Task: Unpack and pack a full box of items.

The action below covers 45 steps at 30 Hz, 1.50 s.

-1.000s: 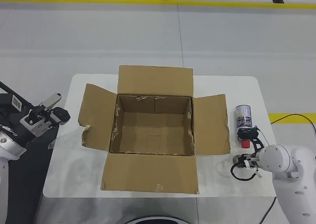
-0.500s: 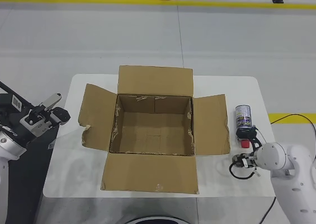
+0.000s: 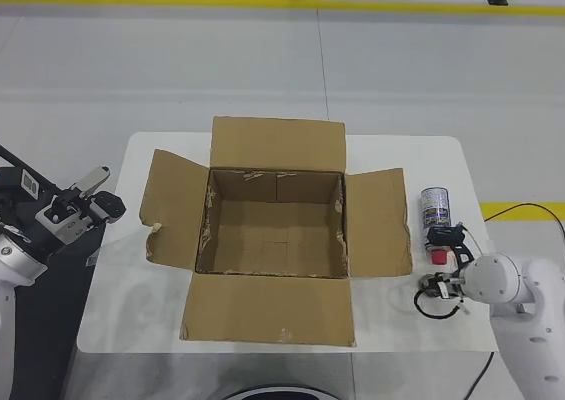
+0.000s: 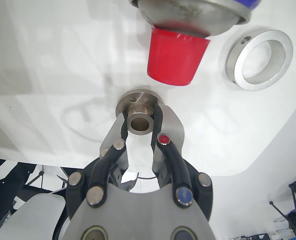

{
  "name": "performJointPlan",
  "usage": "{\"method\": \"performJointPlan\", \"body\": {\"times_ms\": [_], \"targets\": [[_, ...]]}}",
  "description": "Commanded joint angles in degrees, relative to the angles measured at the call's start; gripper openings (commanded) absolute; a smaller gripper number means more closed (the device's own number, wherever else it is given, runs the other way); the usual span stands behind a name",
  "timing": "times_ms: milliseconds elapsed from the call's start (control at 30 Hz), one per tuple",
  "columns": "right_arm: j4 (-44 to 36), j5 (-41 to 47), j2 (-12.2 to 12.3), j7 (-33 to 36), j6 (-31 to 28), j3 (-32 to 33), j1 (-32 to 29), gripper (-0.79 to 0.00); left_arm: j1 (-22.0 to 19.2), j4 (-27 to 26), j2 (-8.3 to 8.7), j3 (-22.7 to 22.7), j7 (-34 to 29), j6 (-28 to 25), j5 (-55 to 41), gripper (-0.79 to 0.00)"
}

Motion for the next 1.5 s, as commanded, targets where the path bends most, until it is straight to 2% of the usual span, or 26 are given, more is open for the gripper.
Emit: {"method": "performJointPlan", "body": {"times_ms": [0,233,500,767,933,1067,1267,1467], "targets": [[-1.42,1.3,0.25,0.0,-0.59,1.81,-0.96,-0.785,0.0,0.0,0.0,0.0,0.0,0.0,0.0,0.0],[-9.17,7.69,0.96,-0.99,-2.87,9.24,-4.89,-0.785,0.0,0.0,0.0,0.0,0.0,0.0,0.0,0.0],[-22.3,16.52,1.33,-3.89,-3.03,16.24,-6.82,-0.785,0.0,0.0,0.0,0.0,0.0,0.0,0.0,0.0],[-31.89,20.3,1.5,-8.52,-0.91,15.18,-4.3,-0.785,0.0,0.0,0.0,0.0,0.0,0.0,0.0,0.0],[-33.97,21.55,1.61,-10.37,1.01,10.76,0.8,-0.785,0.0,0.0,0.0,0.0,0.0,0.0,0.0,0.0],[-33.86,21.35,1.63,-10.19,2.27,4.38,6.49,-0.785,0.0,0.0,0.0,0.0,0.0,0.0,0.0,0.0],[-29.97,19.02,0.61,-11.4,5.89,-10.97,18.16,-0.785,0.0,0.0,0.0,0.0,0.0,0.0,0.0,0.0],[-23.29,18.83,-2.12,-15.52,10.62,-26.28,30.55,-0.785,0.0,0.0,0.0,0.0,0.0,0.0,0.0,0.0]]}}
